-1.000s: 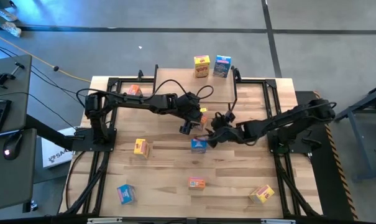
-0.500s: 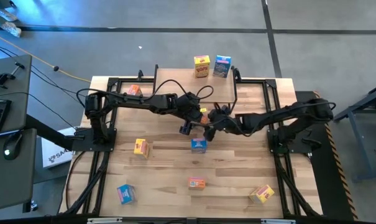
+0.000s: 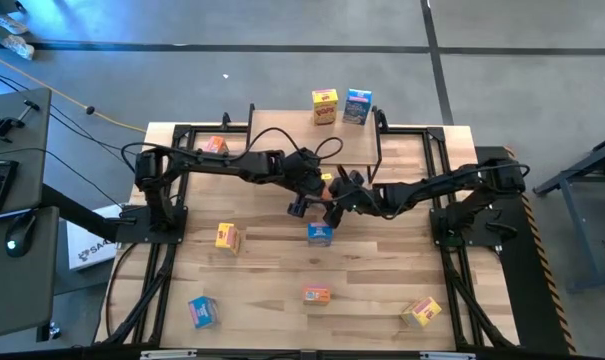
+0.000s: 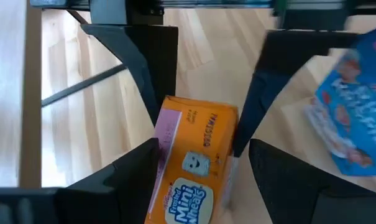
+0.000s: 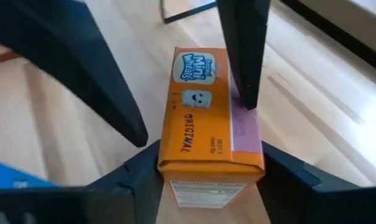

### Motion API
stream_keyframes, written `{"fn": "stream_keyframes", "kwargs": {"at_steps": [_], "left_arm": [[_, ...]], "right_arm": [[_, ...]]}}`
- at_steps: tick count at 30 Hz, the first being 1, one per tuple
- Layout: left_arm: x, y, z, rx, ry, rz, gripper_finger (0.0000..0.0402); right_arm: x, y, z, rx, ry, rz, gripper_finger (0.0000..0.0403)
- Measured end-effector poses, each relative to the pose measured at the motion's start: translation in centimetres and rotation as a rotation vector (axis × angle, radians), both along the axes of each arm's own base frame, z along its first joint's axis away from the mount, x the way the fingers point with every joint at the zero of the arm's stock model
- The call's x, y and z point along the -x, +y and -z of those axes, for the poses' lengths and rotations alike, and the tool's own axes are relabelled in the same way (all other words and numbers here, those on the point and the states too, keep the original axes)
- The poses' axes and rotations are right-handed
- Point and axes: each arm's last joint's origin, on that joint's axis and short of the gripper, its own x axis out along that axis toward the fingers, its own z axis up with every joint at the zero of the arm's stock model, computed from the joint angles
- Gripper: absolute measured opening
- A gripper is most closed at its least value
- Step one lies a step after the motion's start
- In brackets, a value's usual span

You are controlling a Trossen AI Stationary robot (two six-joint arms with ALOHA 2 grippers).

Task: Stack cereal on shelf
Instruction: Put the middle right orange cereal box on the shelf

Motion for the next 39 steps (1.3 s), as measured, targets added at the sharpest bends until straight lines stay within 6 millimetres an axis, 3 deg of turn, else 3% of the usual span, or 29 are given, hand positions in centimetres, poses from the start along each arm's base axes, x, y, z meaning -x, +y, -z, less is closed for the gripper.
{"fn": "stream_keyframes", "kwargs": {"at_steps": [7, 11, 18, 29, 39], "left_arm": [[1.7, -0.2, -2.6, 0.108, -0.014, -0.016, 0.0241], [3.2, -0.1, -3.3, 0.221, -0.030, -0.012, 0.0241], [5.8, 0.5, -4.0, 0.250, -0.051, -0.098, 0.0241], [4.5, -2.2, -2.9, 0.209, -0.014, -0.051, 0.0252], [4.6, -2.5, -2.6, 0.273, 0.031, -0.058, 0.0260]], "right_arm": [[-0.2, 0.1, -0.2, 0.008, -0.008, -0.072, 0.0155], [-0.3, 0.2, -0.2, 0.010, -0.007, -0.121, 0.0155], [-0.8, 0.6, -0.8, 0.010, -0.072, -0.263, 0.0156], [-1.1, 0.7, -1.2, -0.004, -0.117, -0.358, 0.0156], [-1.2, 0.6, -1.4, 0.008, -0.141, -0.354, 0.0156]]}}
